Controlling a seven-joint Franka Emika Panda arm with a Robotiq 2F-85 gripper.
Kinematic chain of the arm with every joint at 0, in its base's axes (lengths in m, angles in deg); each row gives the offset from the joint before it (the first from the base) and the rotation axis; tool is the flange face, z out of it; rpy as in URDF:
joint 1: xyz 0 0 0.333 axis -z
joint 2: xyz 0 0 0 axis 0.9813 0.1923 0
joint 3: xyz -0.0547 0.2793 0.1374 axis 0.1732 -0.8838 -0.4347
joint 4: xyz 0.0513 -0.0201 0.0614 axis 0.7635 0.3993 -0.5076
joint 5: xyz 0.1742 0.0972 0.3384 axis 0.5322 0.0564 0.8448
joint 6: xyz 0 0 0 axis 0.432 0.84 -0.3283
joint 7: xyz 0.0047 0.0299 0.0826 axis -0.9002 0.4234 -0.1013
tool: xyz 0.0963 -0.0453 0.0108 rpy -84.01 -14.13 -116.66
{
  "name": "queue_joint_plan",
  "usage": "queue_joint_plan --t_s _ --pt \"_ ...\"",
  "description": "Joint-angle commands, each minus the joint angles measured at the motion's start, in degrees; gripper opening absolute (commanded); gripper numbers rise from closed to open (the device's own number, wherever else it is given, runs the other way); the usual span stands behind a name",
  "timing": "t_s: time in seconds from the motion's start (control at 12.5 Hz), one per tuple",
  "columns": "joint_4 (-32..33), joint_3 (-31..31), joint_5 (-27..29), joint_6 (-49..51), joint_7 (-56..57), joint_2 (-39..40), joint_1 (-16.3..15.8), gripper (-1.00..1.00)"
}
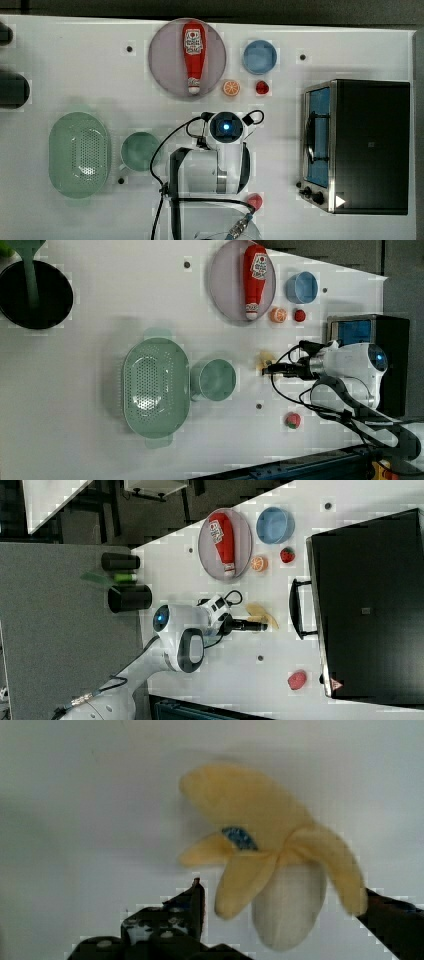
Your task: Pick Banana and place it in mug.
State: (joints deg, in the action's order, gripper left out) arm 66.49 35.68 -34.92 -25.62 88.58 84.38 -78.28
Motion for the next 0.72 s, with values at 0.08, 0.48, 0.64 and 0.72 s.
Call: queue_joint_plan --t_s 0.08,0.48,0.64,0.72 --pt "-0.60 0.58 0.74 -4.23 4.33 1.22 0.28 1.00" --pt "0.08 0.44 0.75 -6.08 4.35 1.84 0.14 0.19" --pt "0.18 0.55 0.77 -6.08 4.34 1.28 0.17 -0.26" --pt "0.13 0.58 0.79 -6.07 4.31 0.83 0.18 -0.40"
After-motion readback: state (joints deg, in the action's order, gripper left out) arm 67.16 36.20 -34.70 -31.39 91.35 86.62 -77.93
